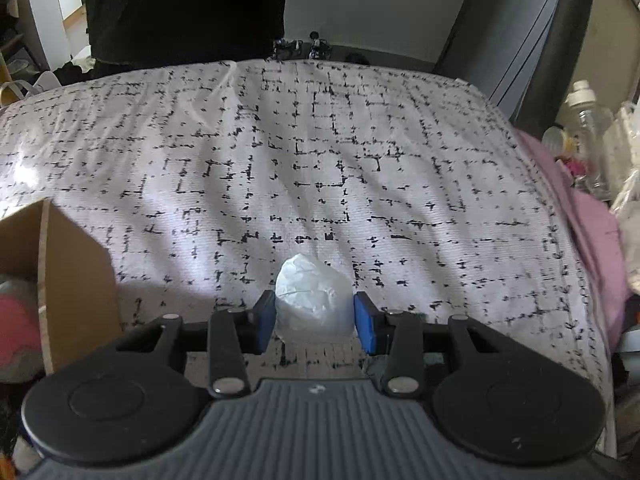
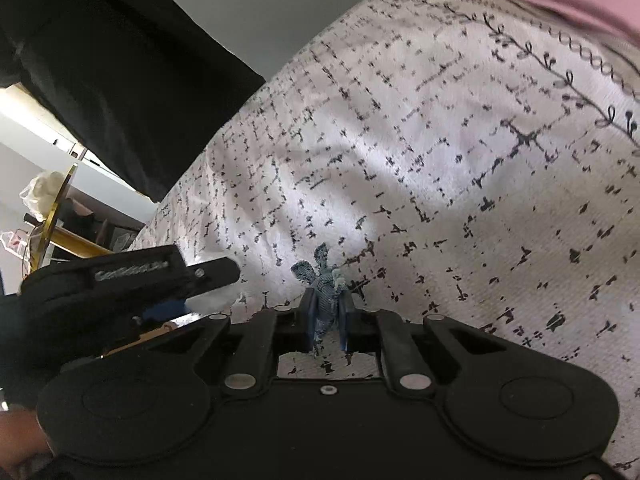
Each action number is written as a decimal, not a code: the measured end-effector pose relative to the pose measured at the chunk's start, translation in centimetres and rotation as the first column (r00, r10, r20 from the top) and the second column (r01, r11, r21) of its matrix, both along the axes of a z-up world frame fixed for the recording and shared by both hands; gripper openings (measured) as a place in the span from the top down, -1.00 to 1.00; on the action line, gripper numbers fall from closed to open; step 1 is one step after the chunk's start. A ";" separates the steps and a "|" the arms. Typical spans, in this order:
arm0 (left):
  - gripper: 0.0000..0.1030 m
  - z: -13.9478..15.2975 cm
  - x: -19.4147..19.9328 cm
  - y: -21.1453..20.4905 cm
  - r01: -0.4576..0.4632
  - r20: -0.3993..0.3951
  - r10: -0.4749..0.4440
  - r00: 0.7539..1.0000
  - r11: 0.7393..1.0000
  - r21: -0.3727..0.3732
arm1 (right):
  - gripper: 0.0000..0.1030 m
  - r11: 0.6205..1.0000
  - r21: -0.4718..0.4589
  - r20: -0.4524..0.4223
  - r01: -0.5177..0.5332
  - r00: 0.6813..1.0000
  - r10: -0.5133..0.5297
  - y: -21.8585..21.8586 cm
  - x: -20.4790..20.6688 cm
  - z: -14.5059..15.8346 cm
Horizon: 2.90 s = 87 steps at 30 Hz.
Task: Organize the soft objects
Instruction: 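Carry the white ball and grey-blue plush over the box with both tools, then open both tools to drop the white ball and plush into the box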
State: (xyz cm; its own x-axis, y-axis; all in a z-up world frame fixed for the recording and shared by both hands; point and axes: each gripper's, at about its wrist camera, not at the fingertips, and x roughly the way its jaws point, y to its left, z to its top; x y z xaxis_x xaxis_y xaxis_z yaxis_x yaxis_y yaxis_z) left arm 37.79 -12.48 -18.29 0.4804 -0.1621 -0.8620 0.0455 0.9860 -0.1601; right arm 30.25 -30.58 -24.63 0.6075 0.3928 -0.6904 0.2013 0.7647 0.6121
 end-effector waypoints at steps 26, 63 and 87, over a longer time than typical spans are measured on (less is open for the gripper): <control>0.21 7.5 -8.4 9.6 -0.101 0.053 0.108 0.993 0.988 -0.120 | 0.79 0.994 -0.087 0.081 -0.071 0.994 0.078 5.4 -3.4 8.7; 0.00 4.4 -11.0 21.0 -0.232 -0.093 0.215 0.972 0.932 -0.279 | 0.79 0.956 -0.182 0.150 -0.228 0.955 0.256 18.6 -1.8 12.9; -0.47 6.1 -10.8 24.7 -0.298 -0.058 0.292 0.955 0.930 -0.214 | 0.37 0.941 -0.209 0.103 -0.266 0.951 0.292 20.4 -1.8 12.5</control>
